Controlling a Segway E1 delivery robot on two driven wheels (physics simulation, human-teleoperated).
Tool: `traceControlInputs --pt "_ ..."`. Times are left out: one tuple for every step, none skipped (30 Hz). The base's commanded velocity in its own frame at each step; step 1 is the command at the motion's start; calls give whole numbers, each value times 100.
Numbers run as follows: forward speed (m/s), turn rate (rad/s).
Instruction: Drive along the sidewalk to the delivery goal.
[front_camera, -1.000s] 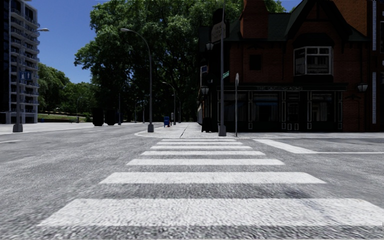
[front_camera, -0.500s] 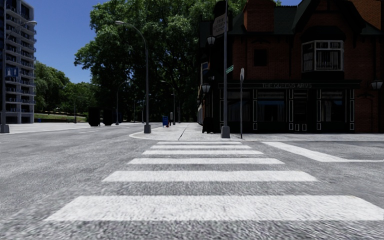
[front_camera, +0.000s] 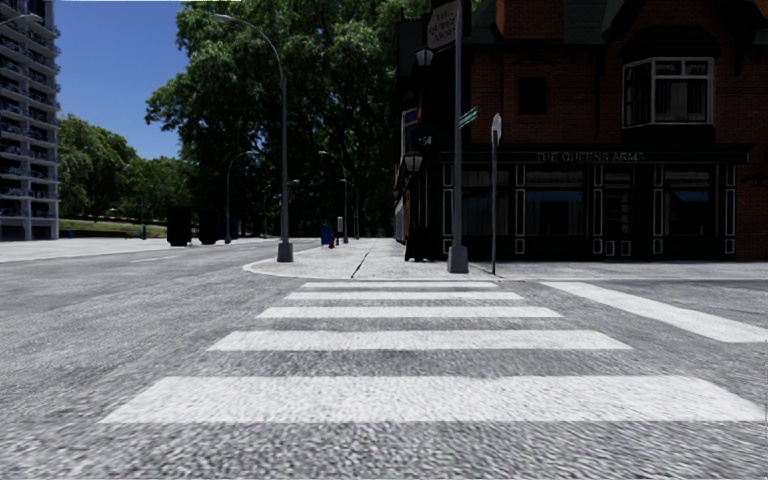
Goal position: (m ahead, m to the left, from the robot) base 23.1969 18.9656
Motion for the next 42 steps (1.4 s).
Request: traceControlInputs --pt "182 0" --pt "182 0" --pt "182 0" --pt "182 0" --pt "182 0" --pt "182 0" --pt "182 0" --pt "182 0" --pt "182 0" --pt "182 0" --pt "182 0" --pt "182 0" --pt "182 0" --pt "182 0" --pt "182 0" --pt "182 0" --pt "182 0" --pt "182 0" --pt "182 0" --pt "182 0" --pt "182 0" --pt "182 0" --pt "182 0" --pt "182 0" --pt "182 0" --pt "182 0" --pt "182 0" --pt "182 0" --pt "182 0" --pt "182 0" --pt "182 0" --pt "182 0" --pt "182 0" --pt "182 0" --pt "182 0" --pt "182 0" --pt "182 0" --pt "182 0" --pt "182 0" --pt "182 0" --pt "182 0" --pt "182 0"
